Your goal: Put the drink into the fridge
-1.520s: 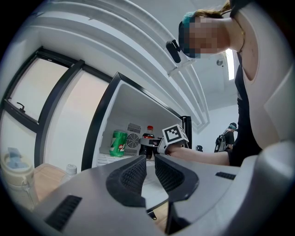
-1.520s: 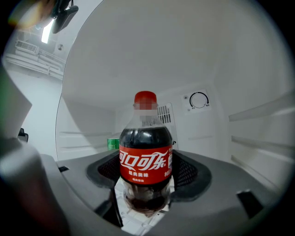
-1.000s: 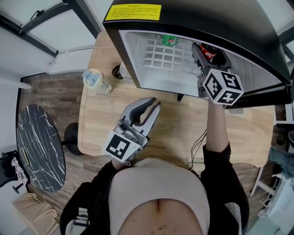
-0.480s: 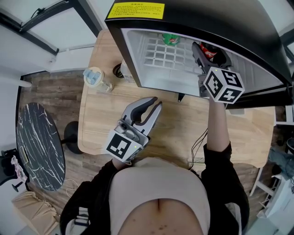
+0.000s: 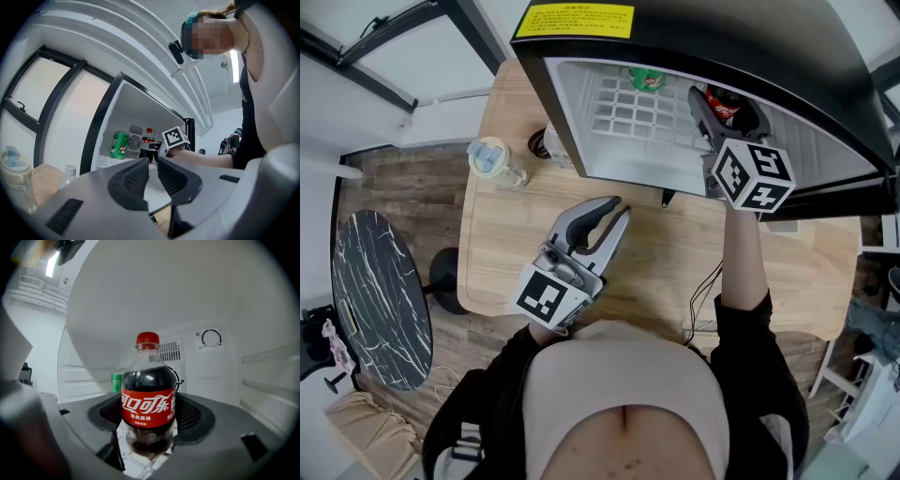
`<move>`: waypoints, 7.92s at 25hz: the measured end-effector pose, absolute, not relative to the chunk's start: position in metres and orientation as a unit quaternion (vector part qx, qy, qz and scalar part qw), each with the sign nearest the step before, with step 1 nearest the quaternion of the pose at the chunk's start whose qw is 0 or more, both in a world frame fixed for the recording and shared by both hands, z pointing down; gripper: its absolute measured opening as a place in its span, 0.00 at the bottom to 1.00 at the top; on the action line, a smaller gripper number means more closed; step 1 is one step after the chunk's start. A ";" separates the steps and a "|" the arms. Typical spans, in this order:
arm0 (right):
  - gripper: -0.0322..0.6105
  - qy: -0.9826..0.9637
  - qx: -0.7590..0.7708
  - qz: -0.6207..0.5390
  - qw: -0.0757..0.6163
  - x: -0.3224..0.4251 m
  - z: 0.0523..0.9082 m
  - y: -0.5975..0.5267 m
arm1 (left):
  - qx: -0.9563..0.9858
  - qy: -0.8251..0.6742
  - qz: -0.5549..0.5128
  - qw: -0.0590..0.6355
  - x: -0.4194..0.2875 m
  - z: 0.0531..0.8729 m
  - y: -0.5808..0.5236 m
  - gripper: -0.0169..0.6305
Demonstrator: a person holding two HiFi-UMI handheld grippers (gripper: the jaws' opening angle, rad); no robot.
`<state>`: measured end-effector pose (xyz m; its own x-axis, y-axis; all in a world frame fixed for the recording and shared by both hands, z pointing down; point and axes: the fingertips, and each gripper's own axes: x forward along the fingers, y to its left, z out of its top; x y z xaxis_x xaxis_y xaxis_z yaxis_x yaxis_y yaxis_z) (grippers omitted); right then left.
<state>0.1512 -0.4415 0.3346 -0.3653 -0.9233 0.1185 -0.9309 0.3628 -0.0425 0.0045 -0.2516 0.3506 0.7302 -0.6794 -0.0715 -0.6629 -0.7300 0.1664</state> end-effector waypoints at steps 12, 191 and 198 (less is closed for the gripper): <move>0.56 -0.833 0.550 0.055 0.031 0.150 0.333 -0.440 | 0.928 -0.360 -0.066 0.067 0.004 0.349 -0.252 0.12; 0.11 -0.831 0.552 0.027 -0.062 0.014 0.313 0.085 | 0.936 -0.334 -0.111 -0.021 -0.079 0.298 0.101 0.04; 0.11 -0.840 0.539 0.017 -0.057 0.000 0.309 0.100 | 0.937 -0.331 -0.112 -0.018 -0.080 0.298 0.110 0.04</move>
<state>-0.0004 0.0999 0.3087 -0.4116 -0.9080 -0.0780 -0.9041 0.4176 -0.0909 -0.0801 0.1105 0.2979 0.7565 -0.6153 -0.2216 -0.6234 -0.7809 0.0403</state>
